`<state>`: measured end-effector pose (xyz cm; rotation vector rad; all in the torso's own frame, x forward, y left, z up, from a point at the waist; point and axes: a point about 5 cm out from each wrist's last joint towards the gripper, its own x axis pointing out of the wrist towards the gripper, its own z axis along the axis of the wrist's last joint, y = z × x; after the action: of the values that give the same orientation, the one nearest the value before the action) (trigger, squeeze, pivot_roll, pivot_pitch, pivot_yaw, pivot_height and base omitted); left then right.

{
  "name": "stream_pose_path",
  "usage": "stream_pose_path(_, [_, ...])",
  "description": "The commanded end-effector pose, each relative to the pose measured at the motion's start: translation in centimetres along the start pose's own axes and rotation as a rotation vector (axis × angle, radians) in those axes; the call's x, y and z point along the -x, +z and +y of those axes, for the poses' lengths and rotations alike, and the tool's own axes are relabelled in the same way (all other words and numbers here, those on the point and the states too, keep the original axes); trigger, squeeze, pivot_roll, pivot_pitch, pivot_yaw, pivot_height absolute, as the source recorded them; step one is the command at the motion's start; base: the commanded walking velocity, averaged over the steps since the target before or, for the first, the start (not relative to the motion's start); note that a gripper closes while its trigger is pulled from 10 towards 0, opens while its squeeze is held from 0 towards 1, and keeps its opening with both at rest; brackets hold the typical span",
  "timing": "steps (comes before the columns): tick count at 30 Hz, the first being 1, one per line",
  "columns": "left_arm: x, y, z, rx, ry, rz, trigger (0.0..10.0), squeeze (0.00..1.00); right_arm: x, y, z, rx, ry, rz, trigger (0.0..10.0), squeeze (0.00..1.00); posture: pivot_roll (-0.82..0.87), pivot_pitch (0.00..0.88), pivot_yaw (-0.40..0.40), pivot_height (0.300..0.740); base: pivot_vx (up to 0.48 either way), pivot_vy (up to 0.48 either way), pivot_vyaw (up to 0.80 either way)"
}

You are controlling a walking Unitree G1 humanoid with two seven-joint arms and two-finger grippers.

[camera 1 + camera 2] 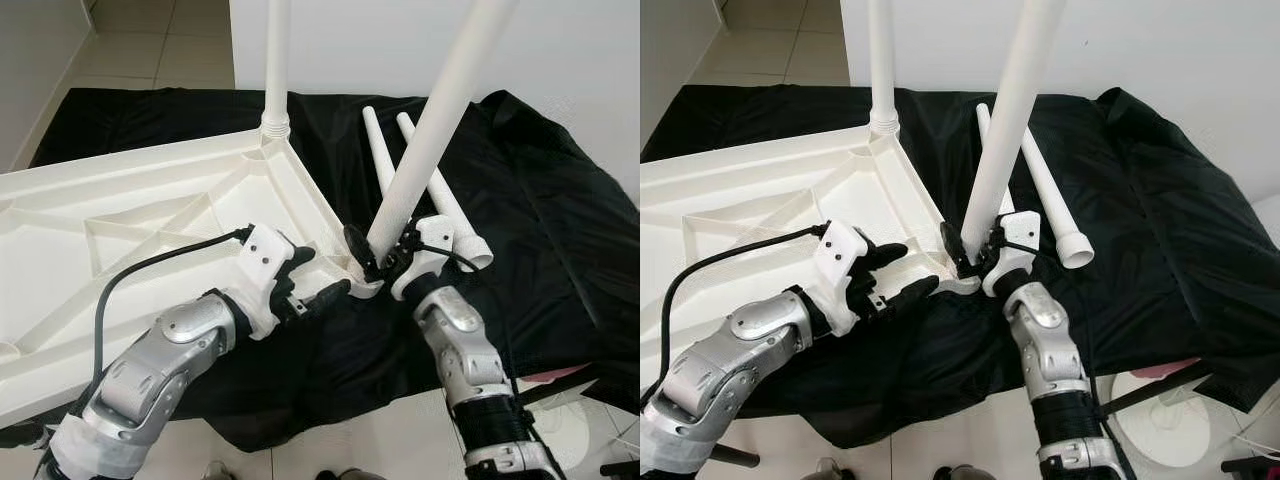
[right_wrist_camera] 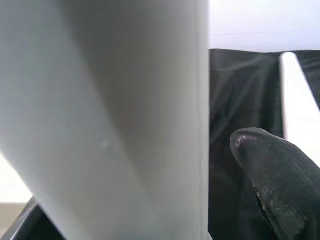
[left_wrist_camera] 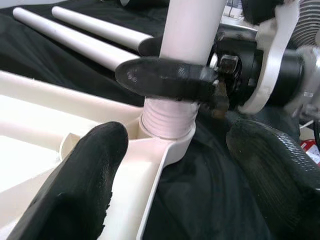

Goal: Building children table

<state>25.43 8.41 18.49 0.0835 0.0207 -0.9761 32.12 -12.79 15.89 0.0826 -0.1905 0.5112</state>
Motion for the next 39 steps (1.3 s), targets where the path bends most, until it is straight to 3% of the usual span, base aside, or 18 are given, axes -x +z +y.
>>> stream_pose_path(1, [-0.2,-0.1,-0.6,-0.011,-0.073,0.001,10.0,0.0,0.4,-0.3,-0.6,0.005,0.017,0.012,10.0,0.0,0.02,0.074,-0.093,0.74,0.0,0.0,0.0])
stream_pose_path(5, [-0.4,-0.1,-0.6,-0.013,-0.061,-0.002,10.0,0.0,0.5,-0.5,-1.1,0.025,0.08,0.039,10.0,0.0,0.02,0.063,-0.096,0.74,0.0,0.0,0.0])
stream_pose_path(6, [-0.7,-0.3,-0.5,-0.01,-0.039,0.004,10.0,0.0,0.4,-0.7,-1.5,0.049,0.157,0.061,10.0,0.0,0.03,0.051,-0.098,0.74,0.0,0.0,0.0])
stream_pose_path(12, [-0.8,-0.4,-0.5,-0.023,-0.027,0.007,10.0,0.0,0.1,-0.7,-1.7,0.061,0.223,0.073,10.0,0.0,0.03,0.048,-0.099,0.74,0.0,0.0,0.0])
stream_pose_path(13, [-0.9,-0.6,-0.5,-0.014,-0.021,0.025,10.0,0.0,-0.2,-0.5,-2.0,0.067,0.248,0.073,1.5,0.0,0.03,0.041,-0.1,0.74,0.0,0.0,0.0])
stream_pose_path(14, [-0.9,-0.6,-0.5,-0.014,-0.021,0.025,10.0,0.0,-0.2,-0.5,-2.0,0.067,0.248,0.073,1.5,0.0,0.03,0.041,-0.1,0.74,0.0,0.0,0.0])
stream_pose_path(15, [-0.9,-0.7,-0.5,0.001,-0.021,0.039,10.0,0.0,-0.4,-0.4,-2.2,0.078,0.255,0.074,0.0,0.0,0.04,0.036,-0.1,0.74,0.0,0.0,0.0])
stream_pose_path(17, [-0.9,-0.7,-0.5,0.001,-0.021,0.039,10.0,0.0,-0.4,-0.4,-2.2,0.078,0.255,0.074,0.0,0.0,0.04,0.036,-0.1,0.74,0.0,0.0,0.0])
stream_pose_path(18, [-0.9,-0.8,-0.5,0.007,-0.023,0.045,10.0,0.0,-0.7,-0.3,-2.4,0.083,0.267,0.074,1.2,0.0,0.04,0.035,-0.101,0.74,0.0,0.0,0.0])
stream_pose_path(19, [-0.9,-0.8,-0.5,0.007,-0.023,0.045,10.0,0.0,-0.7,-0.3,-2.4,0.083,0.267,0.074,1.2,0.0,0.04,0.035,-0.101,0.74,0.0,0.0,0.0])
stream_pose_path(20, [-1.0,-0.9,-0.6,-0.002,-0.022,0.053,10.0,0.0,-0.9,-0.2,-2.5,0.091,0.269,0.074,0.0,0.0,0.04,0.028,-0.101,0.74,0.0,0.0,0.0])
stream_pose_path(27, [-1.3,-1.0,-1.0,-0.004,-0.037,0.064,10.0,0.0,-0.9,-0.6,-2.9,0.109,0.26,0.088,0.0,0.0,0.04,0.017,-0.103,0.74,0.0,0.0,0.0])
stream_pose_path(28, [-1.2,-1.1,-1.1,0.001,-0.042,0.064,10.0,0.0,-0.8,-0.8,-3.0,0.09,0.243,0.088,4.7,0.0,0.04,0.017,-0.103,0.74,0.0,0.0,0.0])
stream_pose_path(29, [-1.2,-1.1,-1.1,0.001,-0.042,0.064,10.0,0.0,-0.8,-0.8,-3.0,0.09,0.243,0.088,4.7,0.0,0.04,0.017,-0.103,0.74,0.0,0.0,0.0])
stream_pose_path(30, [-1.2,-1.1,-1.1,0.006,-0.045,0.065,10.0,0.0,-0.7,-1.0,-3.1,0.074,0.232,0.09,10.0,0.0,0.04,0.016,-0.1,0.74,0.0,0.0,0.0])
stream_pose_path(36, [-1.2,-1.1,-0.9,-0.01,-0.041,0.064,10.0,0.0,-0.5,-1.4,-3.0,0.04,0.177,0.094,10.0,0.0,0.03,0.011,-0.095,0.74,0.0,0.0,0.0])
stream_pose_path(39, [-1.1,-1.2,-0.5,-0.01,-0.021,0.067,10.0,0.0,-0.4,-2.0,-2.6,0.078,0.092,0.122,10.0,0.0,0.03,0.009,-0.092,0.74,0.0,0.0,0.0])
